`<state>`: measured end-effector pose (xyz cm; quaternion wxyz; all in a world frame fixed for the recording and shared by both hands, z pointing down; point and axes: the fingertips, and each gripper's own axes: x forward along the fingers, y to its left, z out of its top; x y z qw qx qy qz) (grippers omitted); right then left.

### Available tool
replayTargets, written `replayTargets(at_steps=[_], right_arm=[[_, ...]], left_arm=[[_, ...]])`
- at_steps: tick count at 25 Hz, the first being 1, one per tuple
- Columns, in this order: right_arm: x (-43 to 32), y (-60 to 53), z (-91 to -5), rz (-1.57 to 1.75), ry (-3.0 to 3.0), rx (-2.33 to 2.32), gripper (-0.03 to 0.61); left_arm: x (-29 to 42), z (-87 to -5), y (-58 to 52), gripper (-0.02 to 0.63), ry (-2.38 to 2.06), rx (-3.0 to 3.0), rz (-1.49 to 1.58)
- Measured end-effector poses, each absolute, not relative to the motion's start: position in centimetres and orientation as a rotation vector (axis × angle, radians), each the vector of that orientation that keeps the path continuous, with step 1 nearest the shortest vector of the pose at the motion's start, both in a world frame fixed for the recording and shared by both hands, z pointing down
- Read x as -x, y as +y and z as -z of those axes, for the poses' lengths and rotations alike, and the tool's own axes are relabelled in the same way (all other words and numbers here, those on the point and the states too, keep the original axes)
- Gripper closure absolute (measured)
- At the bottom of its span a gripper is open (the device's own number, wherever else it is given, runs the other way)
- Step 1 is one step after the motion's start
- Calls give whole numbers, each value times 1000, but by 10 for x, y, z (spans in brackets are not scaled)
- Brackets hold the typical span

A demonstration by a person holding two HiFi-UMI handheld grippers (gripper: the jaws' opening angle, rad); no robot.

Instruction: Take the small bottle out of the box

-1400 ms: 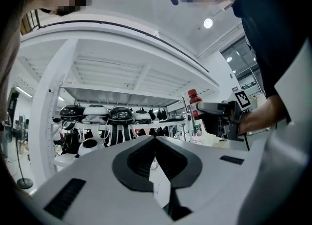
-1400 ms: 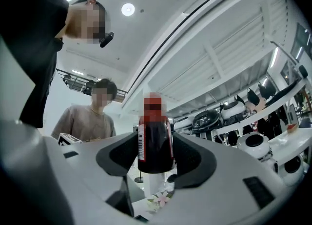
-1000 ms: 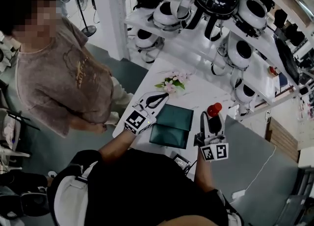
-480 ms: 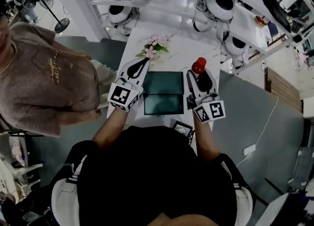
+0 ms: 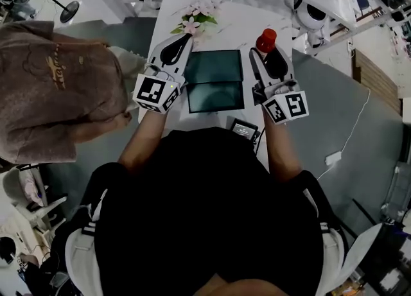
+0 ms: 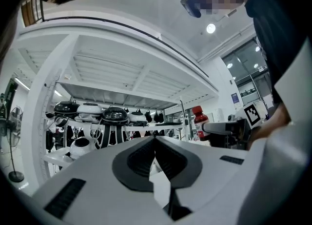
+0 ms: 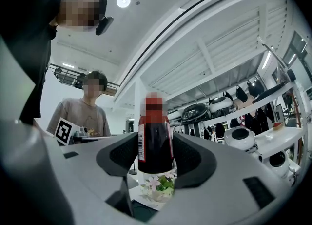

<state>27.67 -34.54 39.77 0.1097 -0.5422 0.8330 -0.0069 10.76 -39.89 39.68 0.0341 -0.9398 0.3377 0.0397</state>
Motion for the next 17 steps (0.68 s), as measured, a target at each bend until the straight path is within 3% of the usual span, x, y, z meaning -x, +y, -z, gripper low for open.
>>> replayTargets(at_steps=[17], right_arm=[[-267,-340,-411,53,2528,1537,342]], left_arm=[[-107,-407,-384,598,1014,2928,-108]])
